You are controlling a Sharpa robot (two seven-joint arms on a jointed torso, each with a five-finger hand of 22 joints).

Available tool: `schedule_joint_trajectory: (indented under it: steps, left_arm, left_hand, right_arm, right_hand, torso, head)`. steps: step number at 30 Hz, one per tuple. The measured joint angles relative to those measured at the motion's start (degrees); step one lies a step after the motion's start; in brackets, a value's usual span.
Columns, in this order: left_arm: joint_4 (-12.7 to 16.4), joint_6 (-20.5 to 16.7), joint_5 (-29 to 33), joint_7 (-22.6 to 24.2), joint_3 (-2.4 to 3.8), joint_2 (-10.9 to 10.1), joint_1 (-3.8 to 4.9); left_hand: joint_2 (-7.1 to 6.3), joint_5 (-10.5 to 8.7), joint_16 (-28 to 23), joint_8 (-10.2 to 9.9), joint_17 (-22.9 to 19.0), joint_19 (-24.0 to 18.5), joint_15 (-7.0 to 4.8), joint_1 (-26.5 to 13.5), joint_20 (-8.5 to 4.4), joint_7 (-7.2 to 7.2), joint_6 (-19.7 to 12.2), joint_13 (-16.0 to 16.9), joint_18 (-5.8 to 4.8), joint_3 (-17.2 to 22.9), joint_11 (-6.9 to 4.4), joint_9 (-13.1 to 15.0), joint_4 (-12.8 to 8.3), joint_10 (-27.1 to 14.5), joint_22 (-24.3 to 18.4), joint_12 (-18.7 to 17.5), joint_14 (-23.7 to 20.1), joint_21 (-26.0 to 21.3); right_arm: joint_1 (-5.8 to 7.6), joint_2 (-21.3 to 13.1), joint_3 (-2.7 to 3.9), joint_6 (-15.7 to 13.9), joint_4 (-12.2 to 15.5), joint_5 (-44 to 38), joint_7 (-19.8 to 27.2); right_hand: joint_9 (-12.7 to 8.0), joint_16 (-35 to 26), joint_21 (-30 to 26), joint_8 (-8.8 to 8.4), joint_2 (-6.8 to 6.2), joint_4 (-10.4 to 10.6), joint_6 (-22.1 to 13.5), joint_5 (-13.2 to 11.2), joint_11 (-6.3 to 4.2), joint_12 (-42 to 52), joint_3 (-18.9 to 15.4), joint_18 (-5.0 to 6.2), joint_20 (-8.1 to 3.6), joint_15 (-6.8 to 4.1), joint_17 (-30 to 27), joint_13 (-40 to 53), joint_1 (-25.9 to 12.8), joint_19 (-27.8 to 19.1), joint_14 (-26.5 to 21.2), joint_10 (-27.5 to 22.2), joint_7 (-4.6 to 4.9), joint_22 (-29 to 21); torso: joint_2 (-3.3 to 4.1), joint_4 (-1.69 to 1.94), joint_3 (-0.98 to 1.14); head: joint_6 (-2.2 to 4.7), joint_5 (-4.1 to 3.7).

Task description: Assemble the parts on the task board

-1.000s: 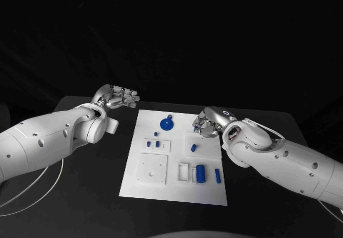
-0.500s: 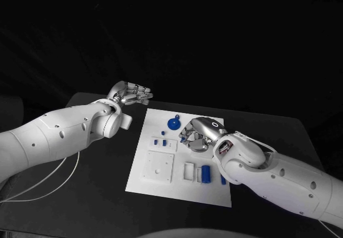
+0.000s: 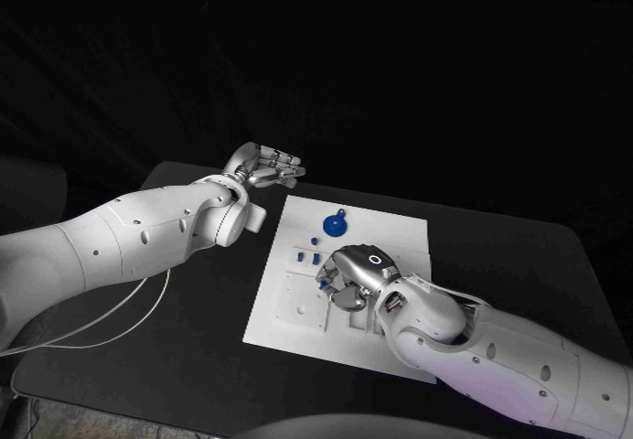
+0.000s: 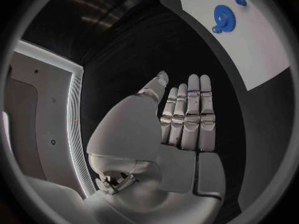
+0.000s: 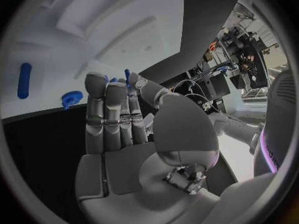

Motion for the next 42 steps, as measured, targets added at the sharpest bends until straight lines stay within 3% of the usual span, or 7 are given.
schedule_joint_trajectory:
  steps: [6,17,42]
  left_arm:
    - [0.32,-0.23,-0.98,0.0,-0.01,0.45,-0.01]
    - [0.54,-0.21,-1.36,-0.06,-0.02,0.48,-0.01]
    - [0.54,0.03,-1.29,-0.34,-0.02,0.31,-0.02]
  left_hand:
    - [0.0,0.0,0.0,0.0,0.0,0.17,0.0,0.0,0.17,0.0,0.0,0.0,0.0,-0.25,0.0,0.0,0.25,0.0,-0.3,0.0,0.0,0.0]
    - [0.0,-0.01,0.0,0.0,-0.01,0.32,0.0,0.0,0.32,0.0,0.0,0.0,0.0,-0.89,0.0,0.0,0.58,0.0,-1.43,0.0,0.0,0.0]
    - [-0.01,-0.01,0.0,0.0,0.06,0.4,0.0,0.0,0.41,0.0,0.0,0.0,0.0,-1.58,0.0,0.0,0.79,0.0,-2.93,0.0,0.0,0.0]
  right_arm:
    - [-0.97,1.53,-0.68,-0.3,-1.52,-1.7,0.16]
    - [-1.66,2.6,-0.89,-0.47,-2.74,-4.04,-0.51]
    - [-2.06,2.69,-1.11,-3.12,-3.19,-6.87,-5.18]
  right_hand:
    - [0.0,0.0,0.36,0.0,0.0,0.0,-0.01,-0.16,0.01,0.06,0.0,-0.03,0.0,0.01,0.0,-0.02,0.0,0.0,0.01,-0.01,0.0,0.15]
    - [-0.05,0.0,0.67,-0.02,-0.01,0.0,-0.02,-0.17,0.09,0.06,-0.01,-0.08,0.0,0.02,0.0,-0.02,0.0,0.0,0.01,-0.11,0.01,0.35]
    - [-0.14,0.0,1.21,0.0,-0.03,-0.01,0.13,-0.22,0.1,0.04,-0.01,-0.23,0.01,0.03,-0.01,-0.01,-0.01,0.0,0.03,-0.13,-0.16,0.84]
  torso:
    - [0.0,-0.02,-0.03]
    - [0.01,-0.08,-0.03]
    - [0.02,-0.16,0.04]
  head:
    - [-0.4,0.65]
    - [-0.77,1.43]
    - [-0.78,1.51]
